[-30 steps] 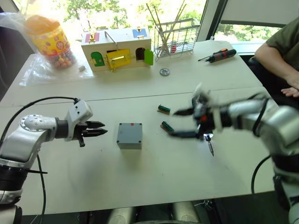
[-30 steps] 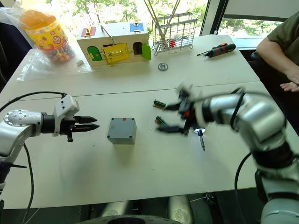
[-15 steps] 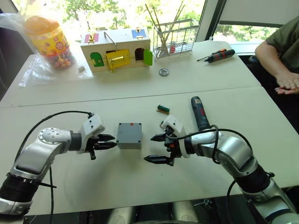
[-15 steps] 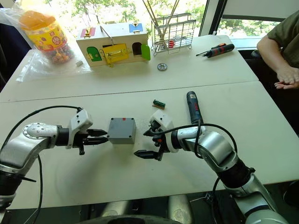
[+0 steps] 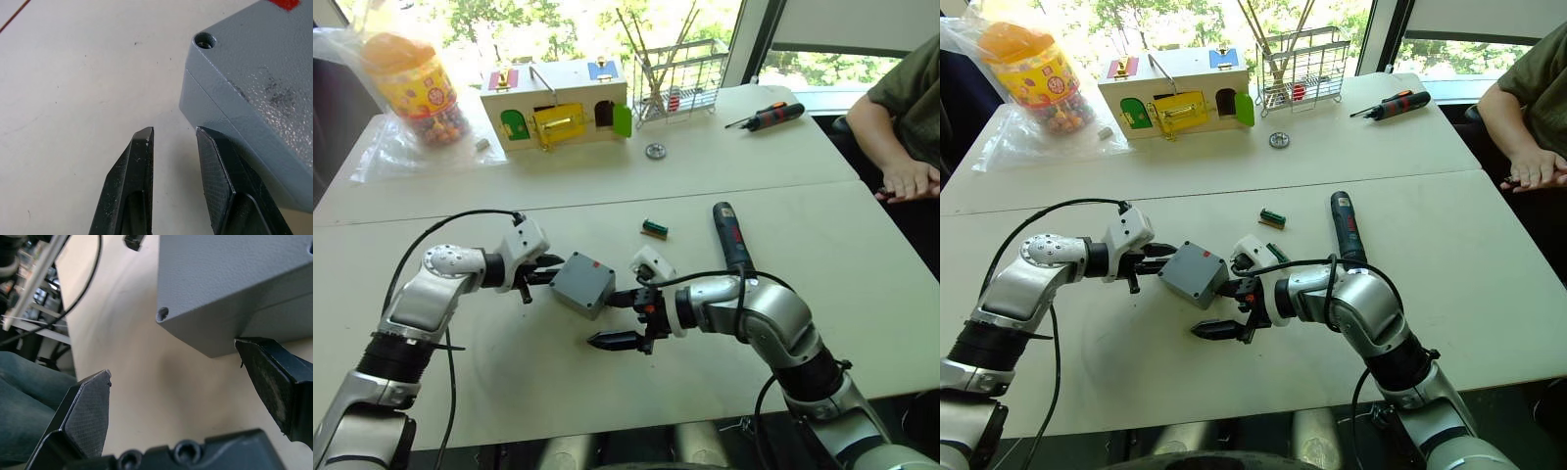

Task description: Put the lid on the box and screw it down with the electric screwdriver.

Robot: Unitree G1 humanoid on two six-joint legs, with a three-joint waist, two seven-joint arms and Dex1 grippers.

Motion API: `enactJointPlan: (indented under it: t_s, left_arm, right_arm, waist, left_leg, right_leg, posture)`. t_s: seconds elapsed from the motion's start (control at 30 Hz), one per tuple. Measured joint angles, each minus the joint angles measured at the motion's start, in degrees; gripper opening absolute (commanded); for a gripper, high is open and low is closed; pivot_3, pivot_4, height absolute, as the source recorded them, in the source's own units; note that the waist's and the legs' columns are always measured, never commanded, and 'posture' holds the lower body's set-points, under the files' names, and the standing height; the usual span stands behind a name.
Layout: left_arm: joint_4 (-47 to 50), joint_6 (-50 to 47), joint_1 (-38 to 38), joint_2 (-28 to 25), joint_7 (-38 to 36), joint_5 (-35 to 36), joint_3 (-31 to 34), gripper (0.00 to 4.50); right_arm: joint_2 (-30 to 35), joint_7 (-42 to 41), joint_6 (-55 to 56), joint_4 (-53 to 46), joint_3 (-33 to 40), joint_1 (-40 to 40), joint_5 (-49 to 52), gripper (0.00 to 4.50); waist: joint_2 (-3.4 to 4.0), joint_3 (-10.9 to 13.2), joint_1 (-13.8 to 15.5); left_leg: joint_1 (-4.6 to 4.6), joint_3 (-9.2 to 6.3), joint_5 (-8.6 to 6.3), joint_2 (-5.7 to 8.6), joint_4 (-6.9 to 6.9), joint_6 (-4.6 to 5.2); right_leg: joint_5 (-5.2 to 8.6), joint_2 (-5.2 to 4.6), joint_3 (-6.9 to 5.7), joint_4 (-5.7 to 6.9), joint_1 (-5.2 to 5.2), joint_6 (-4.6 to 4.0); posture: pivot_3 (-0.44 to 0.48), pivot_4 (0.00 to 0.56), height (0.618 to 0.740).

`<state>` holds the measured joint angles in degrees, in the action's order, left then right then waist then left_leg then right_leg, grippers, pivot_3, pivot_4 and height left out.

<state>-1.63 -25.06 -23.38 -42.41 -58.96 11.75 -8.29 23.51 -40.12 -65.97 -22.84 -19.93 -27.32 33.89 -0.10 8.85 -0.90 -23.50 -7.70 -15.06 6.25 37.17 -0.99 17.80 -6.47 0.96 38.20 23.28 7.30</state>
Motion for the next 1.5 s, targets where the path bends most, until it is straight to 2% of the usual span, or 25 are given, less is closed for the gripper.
enactJointPlan:
  t_s: [0.13, 0.27, 0.37, 0.57, 0.87, 1.1, 1.37, 1.5]
  left_arm:
    - [1.2, -0.4, 3.0, -5.2, -1.8, 0.2, 1.4, 1.36]
    - [9.0, -4.9, 10.3, -11.9, -5.6, 3.4, 4.6, 1.36]
    - [15.1, -9.6, 14.9, -13.7, -6.9, 7.3, 7.6, 1.36]
    - [20.9, -14.2, 17.9, -10.5, -3.1, 10.5, 8.2, 1.36]
    - [16.3, -11.4, 13.1, -4.8, 2.6, 7.8, 6.5, 1.36]
    - [10.2, -7.8, 8.3, -2.9, 2.5, 5.0, 3.6, 1.36]
    - [8.1, -5.6, 6.4, -1.9, 1.5, 3.7, 2.3, 1.36]
    - [8.1, -5.6, 6.5, -3.2, -0.2, 3.9, 2.4, 1.36]
  right_arm:
    - [9.5, -3.4, 5.9, -0.7, 0.5, -0.3, -3.6, 4.48]
    - [10.1, -7.7, 15.0, 5.2, -0.9, -4.7, -7.7, 4.48]
    - [8.7, -10.1, 20.7, 10.6, -2.4, -7.3, -11.0, 4.48]
    - [4.1, -14.2, 25.9, 16.5, -6.6, -8.9, -14.2, 4.48]
    - [3.8, -16.2, 22.7, 13.2, -6.5, -6.7, -13.9, 4.48]
    - [3.8, -14.5, 18.7, 8.8, -5.4, -4.1, -12.9, 4.48]
    - [3.5, -11.4, 17.1, 6.8, -3.8, -3.4, -12.8, 4.48]
    - [6.2, -11.3, 15.5, 3.2, -1.4, -3.3, -11.5, 4.48]
  waist:
    - [0.0, 0.0, 0.0]
    - [0.0, 0.0, -1.2]
    - [0.0, 0.0, -1.3]
    - [0.0, 0.0, -0.9]
    - [0.0, 0.0, 0.0]
    - [-0.01, 0.0, 0.1]
    - [-0.01, 0.0, 0.1]
    - [-0.01, 0.0, 0.1]
  left_leg:
    - [0.0, 0.01, 0.0, 0.0, -0.02, 0.01]
    - [0.0, 0.03, 0.0, -0.08, -0.14, 0.0]
    - [0.0, 0.02, -0.01, -0.05, -0.13, 0.02]
    - [0.0, 0.02, -0.01, -0.04, -0.04, 0.01]
    - [0.0, 0.01, 0.0, -0.04, -0.03, 0.0]
    - [0.0, 0.0, 0.0, -0.03, -0.01, -0.01]
    - [0.01, 0.01, 0.0, -0.02, -0.01, -0.01]
    - [0.0, 0.01, 0.0, -0.01, 0.0, 0.0]
  right_leg:
    - [0.0, 0.0, 0.0, -0.01, 0.02, 0.0]
    - [0.0, 0.04, 0.04, 0.01, 0.09, 0.0]
    - [0.0, 0.02, 0.03, -0.02, 0.05, 0.0]
    - [0.0, 0.02, 0.03, -0.02, 0.01, 0.0]
    - [0.0, 0.02, 0.02, 0.0, 0.01, 0.0]
    - [0.0, 0.02, 0.01, 0.01, 0.01, 0.0]
    - [0.0, 0.02, 0.02, 0.01, 0.01, 0.0]
    - [0.0, 0.01, 0.02, 0.0, 0.0, 0.0]
  posture:
    - [0.0, 0.15, 0.74]
    - [0.0, 0.15, 0.74]
    - [0.0, 0.15, 0.74]
    - [0.0, 0.15, 0.74]
    - [0.0, 0.15, 0.74]
    - [0.0, 0.15, 0.74]
    - [0.0, 0.15, 0.74]
    - [0.0, 0.15, 0.74]
